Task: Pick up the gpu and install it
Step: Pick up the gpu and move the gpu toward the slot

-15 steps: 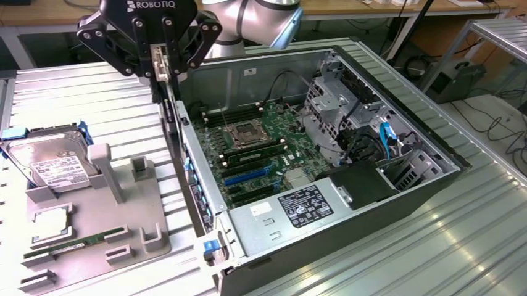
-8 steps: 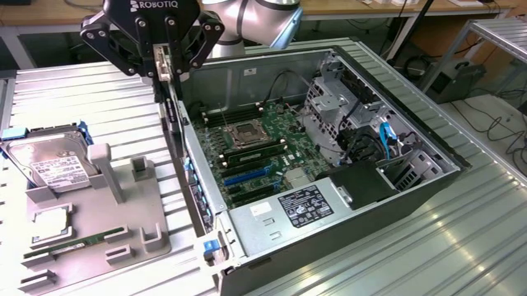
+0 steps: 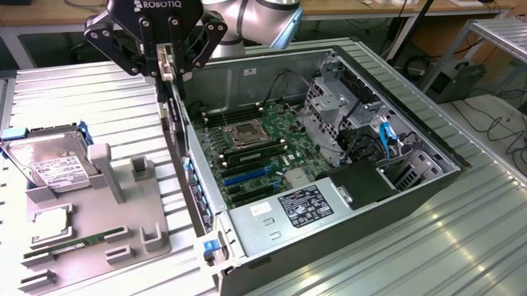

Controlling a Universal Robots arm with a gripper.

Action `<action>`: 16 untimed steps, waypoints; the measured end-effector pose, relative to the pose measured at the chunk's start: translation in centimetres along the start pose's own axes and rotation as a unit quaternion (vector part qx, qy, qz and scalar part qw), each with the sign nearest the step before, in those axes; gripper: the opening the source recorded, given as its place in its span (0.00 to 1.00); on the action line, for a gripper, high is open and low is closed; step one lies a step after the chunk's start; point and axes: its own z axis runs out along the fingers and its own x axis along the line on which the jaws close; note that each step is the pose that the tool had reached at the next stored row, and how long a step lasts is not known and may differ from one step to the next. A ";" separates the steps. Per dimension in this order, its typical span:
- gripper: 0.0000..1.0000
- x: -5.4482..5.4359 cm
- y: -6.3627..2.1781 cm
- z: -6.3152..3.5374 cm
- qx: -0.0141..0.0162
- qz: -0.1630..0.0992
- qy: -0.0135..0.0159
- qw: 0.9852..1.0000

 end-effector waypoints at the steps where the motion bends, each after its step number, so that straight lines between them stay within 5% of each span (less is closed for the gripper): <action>1: 0.26 0.0 0.00 0.00 0.000 0.000 0.000 1.000; 16: 0.26 -0.7 0.05 0.02 0.001 0.000 0.000 1.000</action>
